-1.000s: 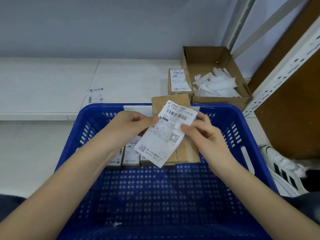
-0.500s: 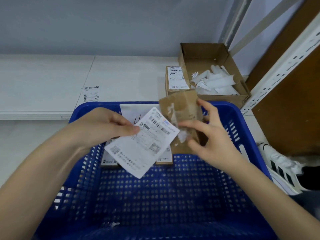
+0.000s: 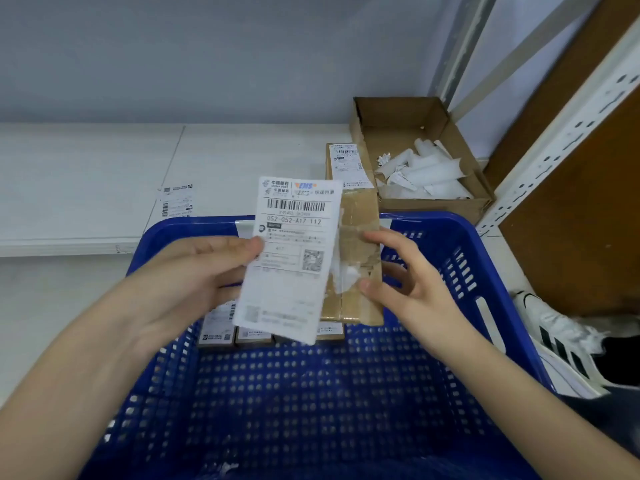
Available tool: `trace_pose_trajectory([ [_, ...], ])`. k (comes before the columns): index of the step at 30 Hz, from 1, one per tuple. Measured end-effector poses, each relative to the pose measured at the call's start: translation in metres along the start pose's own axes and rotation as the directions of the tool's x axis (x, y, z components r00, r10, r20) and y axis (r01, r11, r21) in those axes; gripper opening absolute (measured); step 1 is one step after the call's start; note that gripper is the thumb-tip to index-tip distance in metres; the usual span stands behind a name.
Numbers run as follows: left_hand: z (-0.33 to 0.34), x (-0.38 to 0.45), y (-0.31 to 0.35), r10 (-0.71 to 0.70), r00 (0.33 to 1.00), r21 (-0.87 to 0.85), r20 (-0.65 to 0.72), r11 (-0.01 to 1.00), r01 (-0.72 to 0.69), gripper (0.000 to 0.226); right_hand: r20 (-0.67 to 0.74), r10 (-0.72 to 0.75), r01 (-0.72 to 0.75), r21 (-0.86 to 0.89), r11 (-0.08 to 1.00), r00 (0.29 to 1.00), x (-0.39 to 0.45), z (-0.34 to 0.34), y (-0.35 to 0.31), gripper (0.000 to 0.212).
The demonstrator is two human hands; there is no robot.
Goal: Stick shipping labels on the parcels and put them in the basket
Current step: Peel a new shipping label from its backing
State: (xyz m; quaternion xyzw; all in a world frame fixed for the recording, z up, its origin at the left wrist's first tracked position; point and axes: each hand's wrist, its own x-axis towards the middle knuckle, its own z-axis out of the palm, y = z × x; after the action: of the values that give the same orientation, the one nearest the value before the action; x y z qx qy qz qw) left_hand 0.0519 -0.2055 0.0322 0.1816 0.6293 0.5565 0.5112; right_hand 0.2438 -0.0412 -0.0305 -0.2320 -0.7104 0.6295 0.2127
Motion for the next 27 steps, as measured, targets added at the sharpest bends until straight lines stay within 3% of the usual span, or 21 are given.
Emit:
trace_pose_trajectory([
  [5, 0.016, 0.013, -0.013, -0.097, 0.994, -0.163, -0.046, 0.983, 0.089, 0.046, 0.059, 0.034, -0.038, 0.071, 0.997, 0.998, -0.004, 0.01, 0.003, 0.051],
  [8, 0.019, 0.015, -0.016, -0.101, 0.993, -0.14, -0.054, 0.986, 0.093, 0.043, 0.066, 0.039, -0.047, 0.121, 0.992, 0.997, -0.005, 0.015, 0.002, 0.05],
  [14, 0.021, 0.017, -0.025, -0.124, 0.985, -0.111, -0.12, 0.988, 0.111, 0.04, 0.07, 0.033, -0.037, 0.054, 0.998, 0.997, -0.004, 0.023, 0.004, 0.043],
  [19, 0.026, 0.019, -0.029, -0.126, 0.978, -0.115, -0.168, 0.988, 0.107, 0.033, 0.04, 0.051, -0.053, 0.043, 0.998, 0.998, -0.004, 0.022, 0.007, 0.024],
  [27, 0.027, 0.02, -0.033, -0.13, 0.966, -0.135, -0.222, 0.986, 0.102, 0.026, -0.021, 0.142, -0.136, 0.188, 0.973, 0.99, -0.005, 0.022, 0.001, 0.013],
])
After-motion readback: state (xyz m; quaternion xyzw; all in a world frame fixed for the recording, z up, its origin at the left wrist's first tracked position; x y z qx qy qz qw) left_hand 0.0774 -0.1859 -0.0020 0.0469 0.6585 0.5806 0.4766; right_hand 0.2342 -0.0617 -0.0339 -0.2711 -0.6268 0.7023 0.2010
